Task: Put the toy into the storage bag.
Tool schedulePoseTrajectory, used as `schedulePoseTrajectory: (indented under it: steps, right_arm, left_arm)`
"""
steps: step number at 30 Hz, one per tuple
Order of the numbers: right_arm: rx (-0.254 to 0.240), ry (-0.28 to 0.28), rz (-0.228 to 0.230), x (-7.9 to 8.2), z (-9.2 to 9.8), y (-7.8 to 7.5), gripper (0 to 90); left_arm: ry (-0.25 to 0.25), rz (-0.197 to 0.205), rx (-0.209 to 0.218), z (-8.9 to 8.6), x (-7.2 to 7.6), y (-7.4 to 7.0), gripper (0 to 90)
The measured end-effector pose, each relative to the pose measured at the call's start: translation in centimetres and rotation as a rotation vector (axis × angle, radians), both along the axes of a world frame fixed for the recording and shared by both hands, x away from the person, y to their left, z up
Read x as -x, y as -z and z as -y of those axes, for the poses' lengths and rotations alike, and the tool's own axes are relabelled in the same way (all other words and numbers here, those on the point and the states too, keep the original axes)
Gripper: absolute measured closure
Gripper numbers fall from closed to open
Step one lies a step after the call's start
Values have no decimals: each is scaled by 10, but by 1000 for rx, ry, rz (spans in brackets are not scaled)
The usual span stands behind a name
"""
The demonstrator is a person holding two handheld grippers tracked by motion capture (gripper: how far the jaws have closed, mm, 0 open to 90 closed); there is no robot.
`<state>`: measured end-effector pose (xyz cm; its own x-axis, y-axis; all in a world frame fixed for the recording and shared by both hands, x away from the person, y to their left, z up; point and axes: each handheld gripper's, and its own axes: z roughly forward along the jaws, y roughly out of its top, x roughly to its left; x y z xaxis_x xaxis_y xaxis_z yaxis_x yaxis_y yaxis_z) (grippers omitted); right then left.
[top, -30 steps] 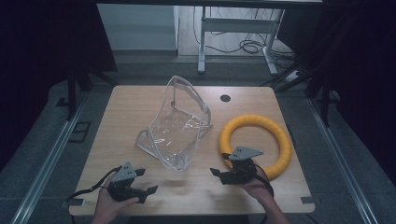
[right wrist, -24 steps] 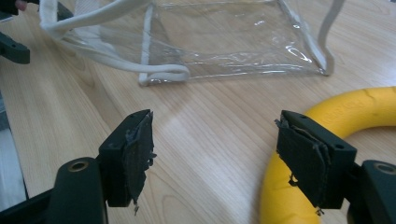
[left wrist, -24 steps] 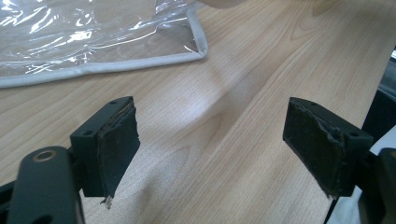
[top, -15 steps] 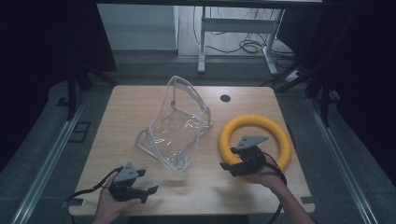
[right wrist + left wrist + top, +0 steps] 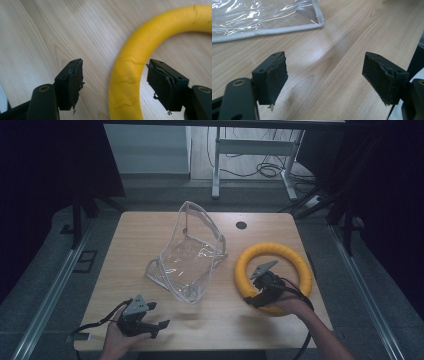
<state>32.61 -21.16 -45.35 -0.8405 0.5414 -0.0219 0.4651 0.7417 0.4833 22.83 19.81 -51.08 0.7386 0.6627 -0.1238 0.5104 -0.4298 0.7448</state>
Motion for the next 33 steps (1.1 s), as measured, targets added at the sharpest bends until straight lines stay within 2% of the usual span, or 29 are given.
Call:
schedulePoseTrajectory:
  steps: [1,2,3,11,15,28,33]
  right_arm:
    - [20,-3,-9,-1,0,2,296]
    - [71,-13,-22,-5,1,5,294]
    - [71,-13,-22,-5,1,5,294]
    - [163,-22,-90,-14,3,15,293]
    - [211,-34,-125,-15,5,25,292]
    - [323,-54,-193,-18,10,43,327]
    - [349,-84,-216,-21,10,47,428]
  left_arm:
    - [1,-3,1,0,0,0,199]
    - [2,-4,1,1,0,1,199]
    - [2,-6,-1,1,-1,1,199]
    - [9,-14,-6,3,-1,3,199]
    - [10,-16,-5,3,0,3,199]
    - [15,-23,-7,4,0,5,198]
    - [15,-26,-7,5,0,5,198]
